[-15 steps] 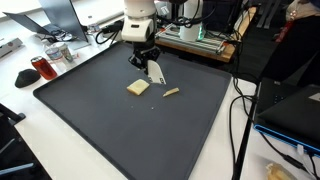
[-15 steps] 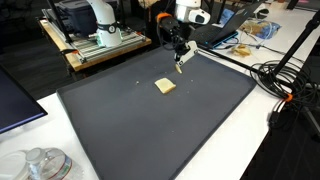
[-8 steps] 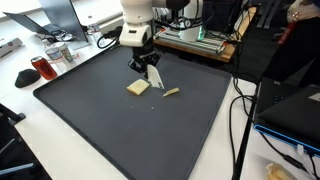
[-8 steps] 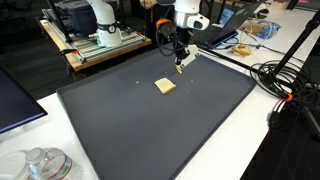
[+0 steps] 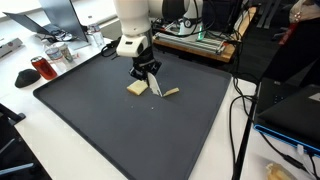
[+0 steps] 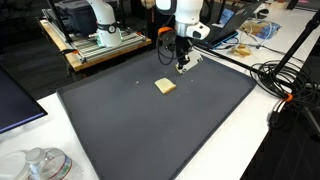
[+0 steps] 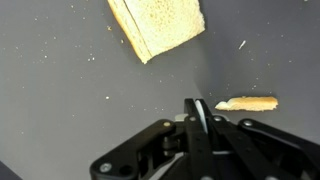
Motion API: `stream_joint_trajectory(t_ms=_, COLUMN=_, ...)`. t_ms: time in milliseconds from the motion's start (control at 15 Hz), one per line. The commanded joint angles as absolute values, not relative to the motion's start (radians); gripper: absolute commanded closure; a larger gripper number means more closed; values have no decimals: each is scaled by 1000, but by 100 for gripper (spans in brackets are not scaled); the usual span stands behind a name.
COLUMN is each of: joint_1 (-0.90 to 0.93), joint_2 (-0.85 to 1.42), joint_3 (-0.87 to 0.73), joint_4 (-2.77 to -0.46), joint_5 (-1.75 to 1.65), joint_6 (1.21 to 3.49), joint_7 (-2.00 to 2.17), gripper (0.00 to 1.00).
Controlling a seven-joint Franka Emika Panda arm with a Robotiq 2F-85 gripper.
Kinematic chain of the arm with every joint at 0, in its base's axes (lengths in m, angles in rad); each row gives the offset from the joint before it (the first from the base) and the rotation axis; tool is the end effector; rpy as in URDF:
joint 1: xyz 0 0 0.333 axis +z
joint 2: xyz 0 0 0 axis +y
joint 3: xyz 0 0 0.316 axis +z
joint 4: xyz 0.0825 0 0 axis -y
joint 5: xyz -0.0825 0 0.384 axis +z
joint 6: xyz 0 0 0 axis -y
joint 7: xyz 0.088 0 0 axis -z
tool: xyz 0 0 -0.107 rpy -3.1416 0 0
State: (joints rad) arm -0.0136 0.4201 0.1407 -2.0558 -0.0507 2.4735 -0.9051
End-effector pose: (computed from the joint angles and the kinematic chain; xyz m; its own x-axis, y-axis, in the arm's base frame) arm 0.5898 0.0741 0.2320 0.4890 0.8720 0.0220 0.8723 -0.4888 -0.0136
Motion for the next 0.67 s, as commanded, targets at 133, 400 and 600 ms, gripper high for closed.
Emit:
stream_joint_trajectory(t_ms=133, joint_1=-39, joint_2=437, joint_3=151, joint_4=-2016, joint_5=-15, joint_6=2440, joint_7=-885, gripper=99)
stream_joint_trajectory(t_ms=400, joint_1=-67, joint_2=386, joint_3=146, joint_4=-2045, joint_5=0, joint_6=2388, joint_7=-891, gripper=99)
stream_joint_trajectory(t_ms=600, joint_1=-91, joint_2=335, joint_3=139, joint_4=-2080, joint_5=23, joint_6=2388, joint_7=-891, gripper=99)
